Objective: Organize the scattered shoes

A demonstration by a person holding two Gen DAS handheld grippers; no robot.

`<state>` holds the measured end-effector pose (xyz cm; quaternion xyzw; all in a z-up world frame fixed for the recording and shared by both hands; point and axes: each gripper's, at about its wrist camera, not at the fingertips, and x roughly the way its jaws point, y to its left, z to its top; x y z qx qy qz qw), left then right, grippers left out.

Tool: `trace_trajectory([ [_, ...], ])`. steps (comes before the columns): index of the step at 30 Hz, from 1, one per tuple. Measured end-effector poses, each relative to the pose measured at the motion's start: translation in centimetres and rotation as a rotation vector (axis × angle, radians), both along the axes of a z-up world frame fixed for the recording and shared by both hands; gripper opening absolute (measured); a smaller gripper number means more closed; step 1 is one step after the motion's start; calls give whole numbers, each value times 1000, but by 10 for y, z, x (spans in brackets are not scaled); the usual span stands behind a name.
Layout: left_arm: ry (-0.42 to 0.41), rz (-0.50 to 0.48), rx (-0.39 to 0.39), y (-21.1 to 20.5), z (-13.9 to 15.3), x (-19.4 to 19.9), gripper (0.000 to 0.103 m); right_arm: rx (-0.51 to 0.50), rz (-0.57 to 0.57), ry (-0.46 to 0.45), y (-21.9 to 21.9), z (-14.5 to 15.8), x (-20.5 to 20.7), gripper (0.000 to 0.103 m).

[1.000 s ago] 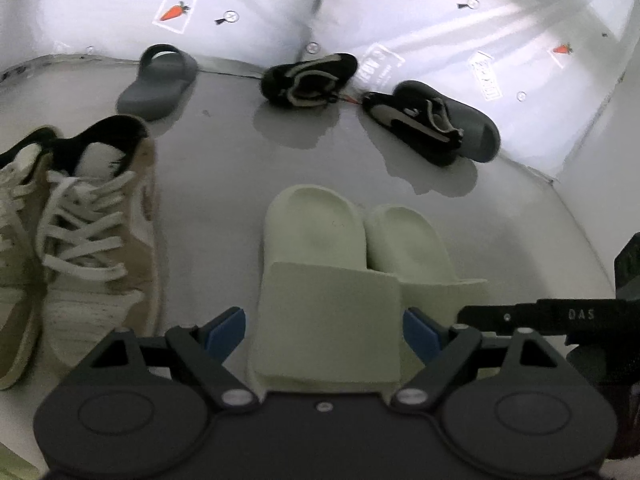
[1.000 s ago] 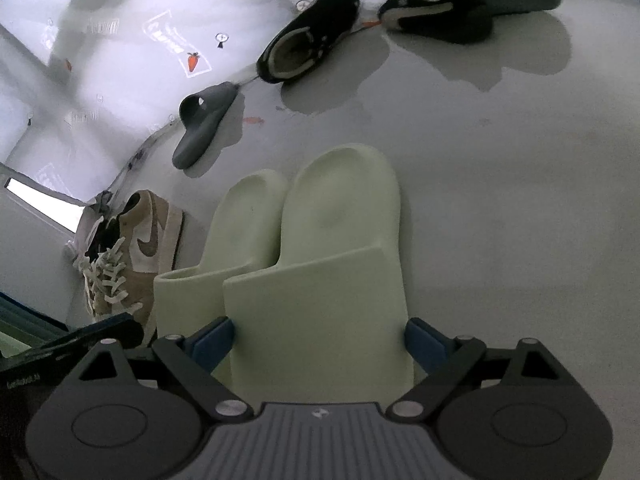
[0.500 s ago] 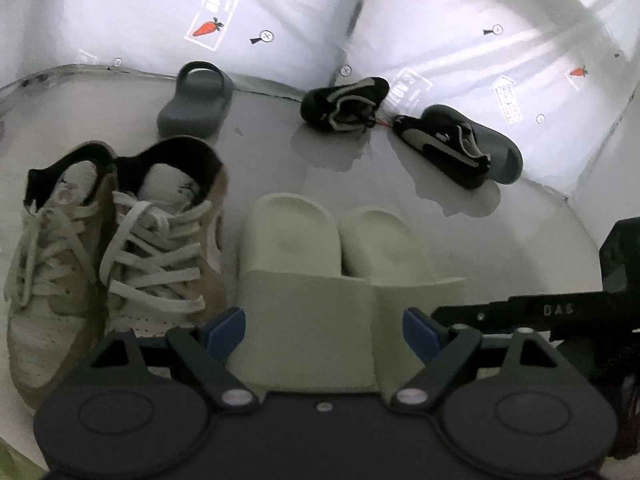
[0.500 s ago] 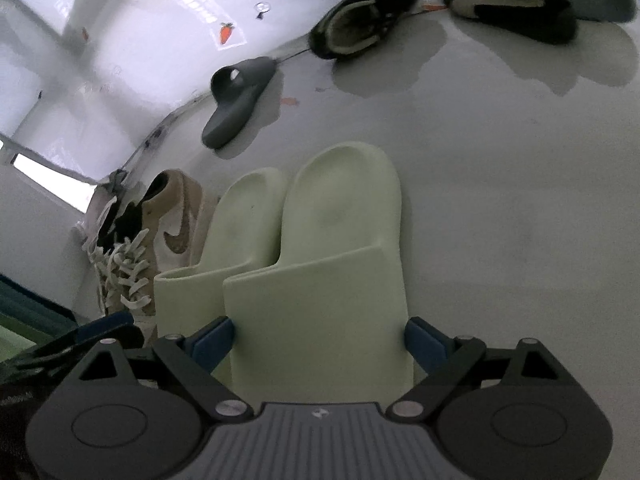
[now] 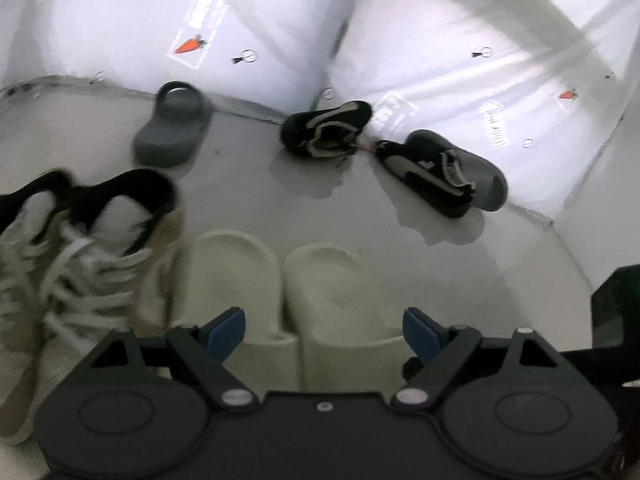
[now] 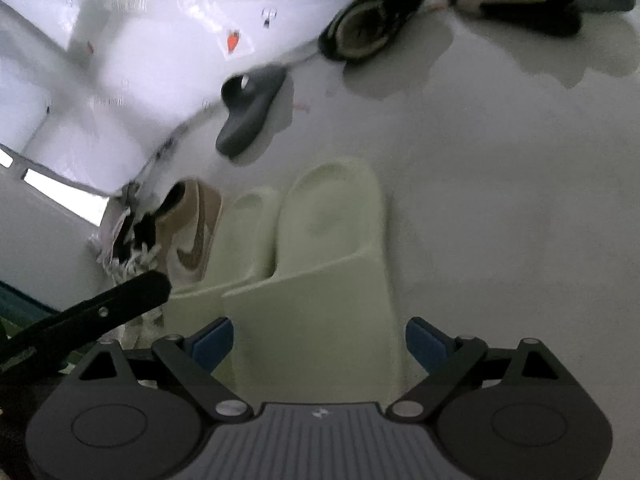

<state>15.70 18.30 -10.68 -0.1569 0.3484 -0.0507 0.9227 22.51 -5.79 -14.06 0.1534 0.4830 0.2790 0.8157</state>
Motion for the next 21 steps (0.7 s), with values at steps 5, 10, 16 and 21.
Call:
trace_trajectory([
  [5, -20, -34, -18, -36, 0, 22, 86, -51, -154, -90, -56, 18, 14, 94],
  [10, -33, -99, -27, -80, -1, 53, 86, -141, -310, -234, -115, 30, 30, 96],
  [16, -34, -181, -42, -135, -2, 104, 86, -222, -408, -287, -159, 29, 63, 100],
  [21, -30, -203, -2, -177, 2, 168, 86, -284, -460, -338, -181, 24, 106, 100],
])
